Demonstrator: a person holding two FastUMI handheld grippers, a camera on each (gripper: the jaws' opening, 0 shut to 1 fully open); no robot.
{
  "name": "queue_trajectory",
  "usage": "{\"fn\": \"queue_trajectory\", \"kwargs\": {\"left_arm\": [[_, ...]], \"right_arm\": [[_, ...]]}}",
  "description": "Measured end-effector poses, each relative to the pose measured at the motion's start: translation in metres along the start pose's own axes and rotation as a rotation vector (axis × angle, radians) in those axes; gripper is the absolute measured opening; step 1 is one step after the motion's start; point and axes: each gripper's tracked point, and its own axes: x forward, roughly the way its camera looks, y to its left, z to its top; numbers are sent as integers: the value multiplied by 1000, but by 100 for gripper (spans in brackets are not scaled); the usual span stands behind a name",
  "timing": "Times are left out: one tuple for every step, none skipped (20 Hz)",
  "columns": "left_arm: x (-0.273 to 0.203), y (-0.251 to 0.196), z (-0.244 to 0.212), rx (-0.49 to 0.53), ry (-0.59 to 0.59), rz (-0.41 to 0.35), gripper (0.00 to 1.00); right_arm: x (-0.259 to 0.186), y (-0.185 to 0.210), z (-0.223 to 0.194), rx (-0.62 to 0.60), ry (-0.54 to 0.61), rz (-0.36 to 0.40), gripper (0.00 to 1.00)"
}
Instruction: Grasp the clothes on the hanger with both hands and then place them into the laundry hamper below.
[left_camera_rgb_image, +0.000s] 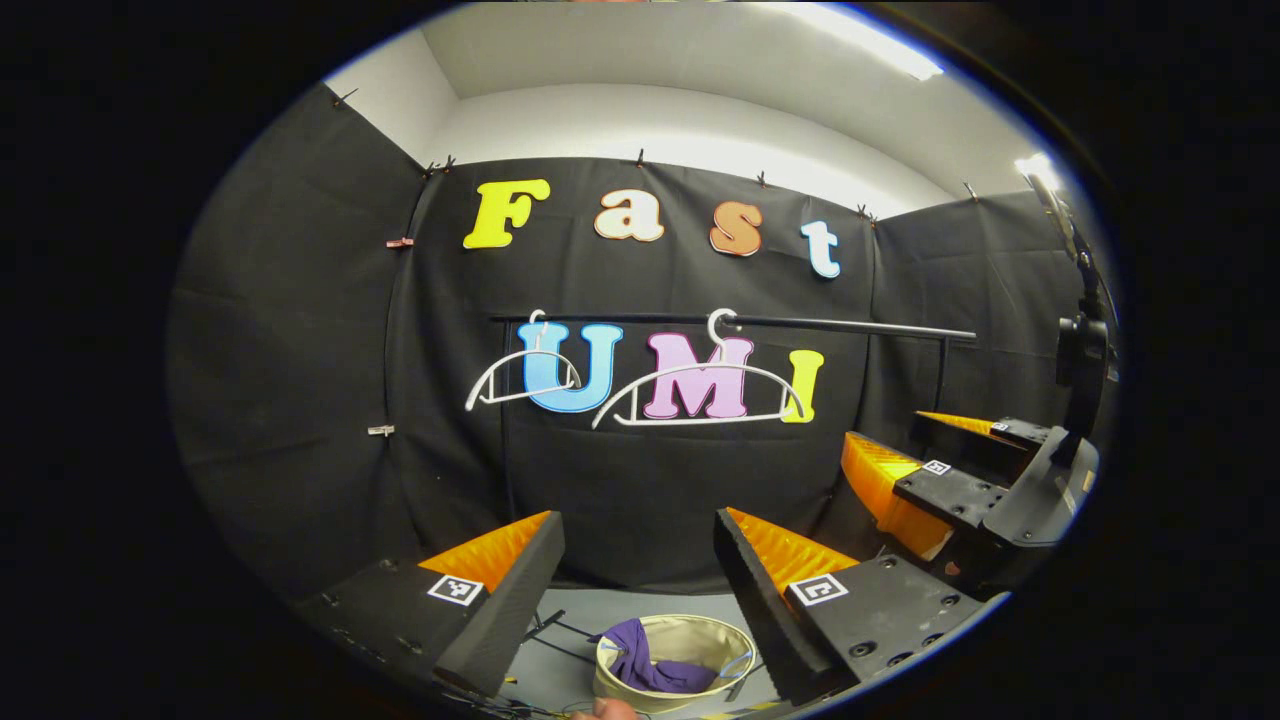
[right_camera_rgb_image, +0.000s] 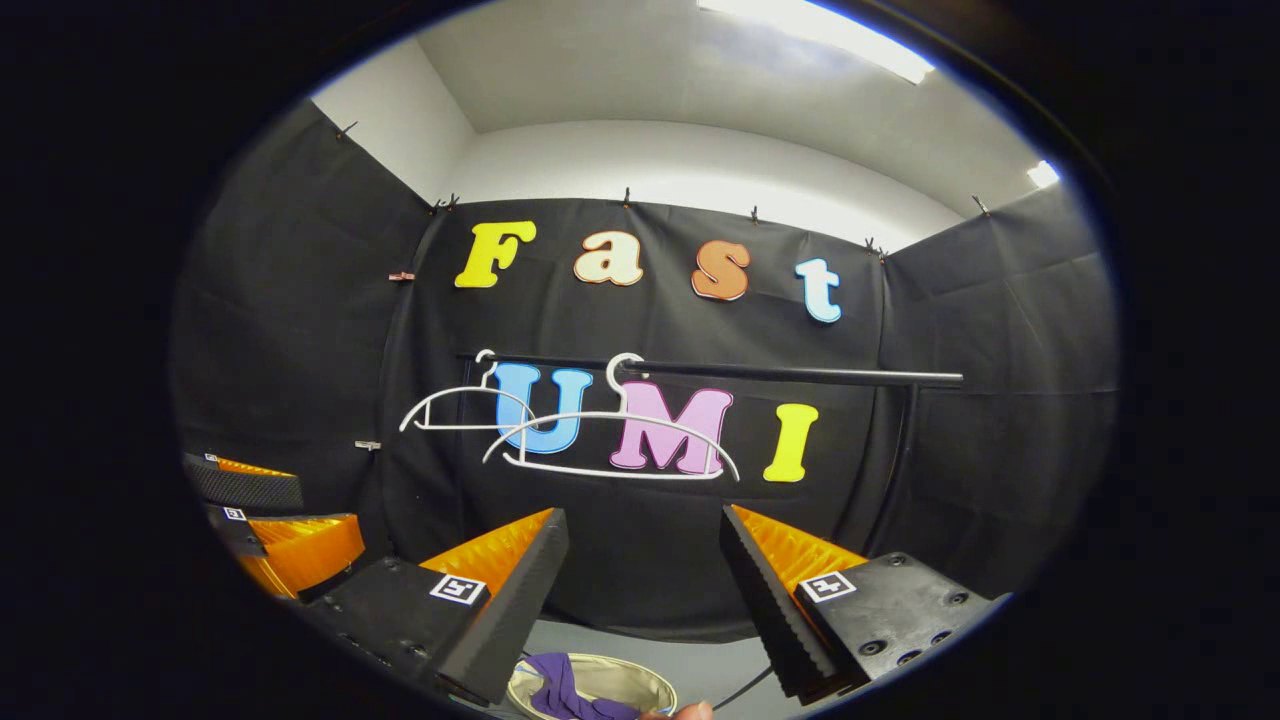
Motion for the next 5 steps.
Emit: {"fn": "queue_trajectory", "kwargs": {"left_arm": [[-1, 0, 0, -1, 0, -2, 95], [-1, 0, 0, -2, 0, -4, 92], [-1, 0, 0, -3, -1, -6, 95], [-1, 1, 1, -4, -2, -5, 92], [0, 2, 1, -4, -3, -6, 92]], "right_arm": [[-1, 0, 0, -2, 1, -3, 98], [-1, 0, -1, -1, 1, -5, 98], [-2, 0, 0, -2, 3, -6, 98], [-2, -1, -1, -4, 3, -8, 98], [-3, -1, -1, -6, 3, -10, 98]]}}
